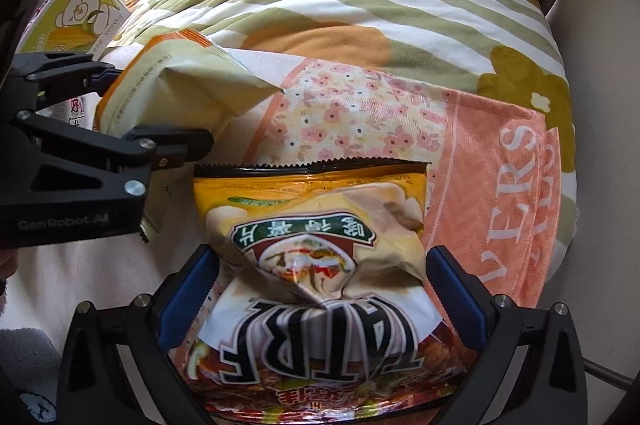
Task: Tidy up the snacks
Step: 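Grasp the orange-cream pack with left tool while right tool grasps TATRE chip bag, then carry both packs over the yellow box and open both tools to drop them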
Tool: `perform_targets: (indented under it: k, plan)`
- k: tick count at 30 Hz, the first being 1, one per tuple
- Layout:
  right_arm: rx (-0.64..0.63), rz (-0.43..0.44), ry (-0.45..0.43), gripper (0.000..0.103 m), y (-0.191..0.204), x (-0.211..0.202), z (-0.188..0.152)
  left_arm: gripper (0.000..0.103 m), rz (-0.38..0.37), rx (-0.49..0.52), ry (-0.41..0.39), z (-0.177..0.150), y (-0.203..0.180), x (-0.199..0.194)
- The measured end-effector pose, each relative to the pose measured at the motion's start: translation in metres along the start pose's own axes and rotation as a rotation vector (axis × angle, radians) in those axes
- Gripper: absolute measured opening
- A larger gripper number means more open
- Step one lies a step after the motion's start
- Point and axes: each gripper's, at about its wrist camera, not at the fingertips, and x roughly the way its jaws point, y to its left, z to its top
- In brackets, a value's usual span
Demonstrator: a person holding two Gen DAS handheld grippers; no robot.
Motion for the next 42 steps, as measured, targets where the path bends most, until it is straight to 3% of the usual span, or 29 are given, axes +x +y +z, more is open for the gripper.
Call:
perform_targets:
  k: [8, 16, 23, 33, 42]
  plan:
    - [0.012, 0.008, -0.006, 0.098, 0.003, 0.001, 0.000, 0.061, 0.013, -0.029, -0.006, -0.012, 0.006, -0.006]
    - [0.059, 0.019, -0.026, 0.075, 0.000, -0.003, -0.004, 0.061, 0.010, -0.042, -0.016, -0.020, 0.002, -0.009]
    - [0.081, 0.020, -0.068, 0.071, 0.000, -0.022, -0.010, 0.061, 0.025, -0.053, -0.061, -0.024, 0.000, -0.030]
    - [0.128, -0.006, -0.194, 0.071, 0.011, -0.092, -0.011, 0.061, -0.006, -0.110, -0.204, -0.042, 0.011, -0.119]
    - [0.035, 0.026, -0.337, 0.071, 0.083, -0.162, 0.024, 0.061, 0.004, -0.212, -0.327, -0.074, 0.078, -0.213]
